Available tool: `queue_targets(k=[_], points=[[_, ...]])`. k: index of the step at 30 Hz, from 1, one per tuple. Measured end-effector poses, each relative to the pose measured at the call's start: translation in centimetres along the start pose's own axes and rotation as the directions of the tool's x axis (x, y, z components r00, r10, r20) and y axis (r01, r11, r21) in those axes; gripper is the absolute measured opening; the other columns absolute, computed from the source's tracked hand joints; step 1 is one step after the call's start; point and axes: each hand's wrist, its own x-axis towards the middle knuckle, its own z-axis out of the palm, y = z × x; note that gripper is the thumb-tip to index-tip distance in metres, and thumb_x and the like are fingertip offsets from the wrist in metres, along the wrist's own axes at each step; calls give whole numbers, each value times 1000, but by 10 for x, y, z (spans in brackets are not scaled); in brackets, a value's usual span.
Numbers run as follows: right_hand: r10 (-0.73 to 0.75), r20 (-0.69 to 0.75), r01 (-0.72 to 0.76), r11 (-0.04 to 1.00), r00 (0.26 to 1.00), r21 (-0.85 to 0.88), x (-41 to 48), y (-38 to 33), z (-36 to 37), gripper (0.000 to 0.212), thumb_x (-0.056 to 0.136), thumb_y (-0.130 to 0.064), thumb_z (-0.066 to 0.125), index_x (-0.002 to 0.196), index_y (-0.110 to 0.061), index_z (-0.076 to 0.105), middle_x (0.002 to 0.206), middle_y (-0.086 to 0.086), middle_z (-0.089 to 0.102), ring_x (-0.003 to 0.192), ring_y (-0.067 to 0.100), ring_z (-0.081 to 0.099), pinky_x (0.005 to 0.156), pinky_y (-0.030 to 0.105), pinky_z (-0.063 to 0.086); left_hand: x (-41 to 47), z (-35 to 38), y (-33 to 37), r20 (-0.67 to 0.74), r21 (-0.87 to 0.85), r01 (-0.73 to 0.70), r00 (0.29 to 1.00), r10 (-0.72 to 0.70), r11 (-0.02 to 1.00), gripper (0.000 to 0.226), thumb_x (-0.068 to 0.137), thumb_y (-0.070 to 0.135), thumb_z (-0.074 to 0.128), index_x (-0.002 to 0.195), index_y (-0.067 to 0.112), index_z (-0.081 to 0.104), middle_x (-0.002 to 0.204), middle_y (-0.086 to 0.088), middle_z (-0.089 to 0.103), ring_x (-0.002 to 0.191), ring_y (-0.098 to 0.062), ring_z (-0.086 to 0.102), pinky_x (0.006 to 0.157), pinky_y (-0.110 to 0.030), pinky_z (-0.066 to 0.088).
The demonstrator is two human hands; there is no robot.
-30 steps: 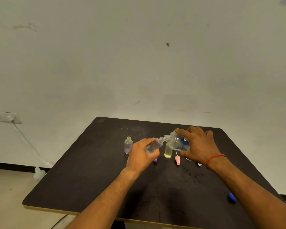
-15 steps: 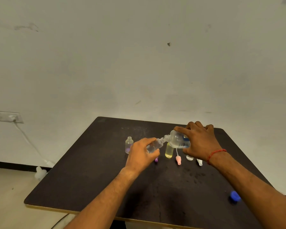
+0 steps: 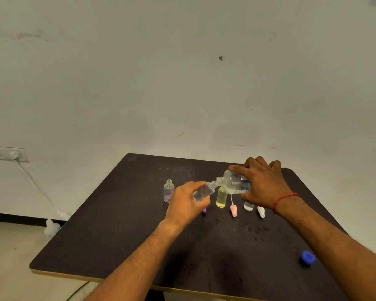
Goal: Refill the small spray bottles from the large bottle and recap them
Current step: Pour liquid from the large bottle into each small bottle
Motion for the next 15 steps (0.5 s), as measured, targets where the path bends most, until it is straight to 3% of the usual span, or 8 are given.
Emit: queue_targets(k=[7,12,15], points=[[-5,7,5,1000,1000,2,0,0,-2,76,76,-51,68,142,-47,32,124,-6,47,118,16,40,95,42,31,-1,0,2,-10,6,0,1000,0,1000,40,85,26,74,124,27,69,109,14,66,93,0,63,77,-5,47],[-9,8,9,1000,1000,0,0,2,-4,76,76,-50,68,143,-47,31,123,-6,47,118,16,40,94,42,30,-1,1,3,-13,12,-4,1000,4,1000,41,85,26,74,126,26,68,114,11,68,102,-4,63,85,-12,51],[-13,7,13,1000,1000,-8,0,3,-3,76,76,-49,67,142,-47,31,122,-6,47,117,16,40,94,42,31,-1,1,4,-17,25,-9,1000,10,1000,39,85,24,73,124,25,69,110,14,65,98,-2,61,79,-4,44]])
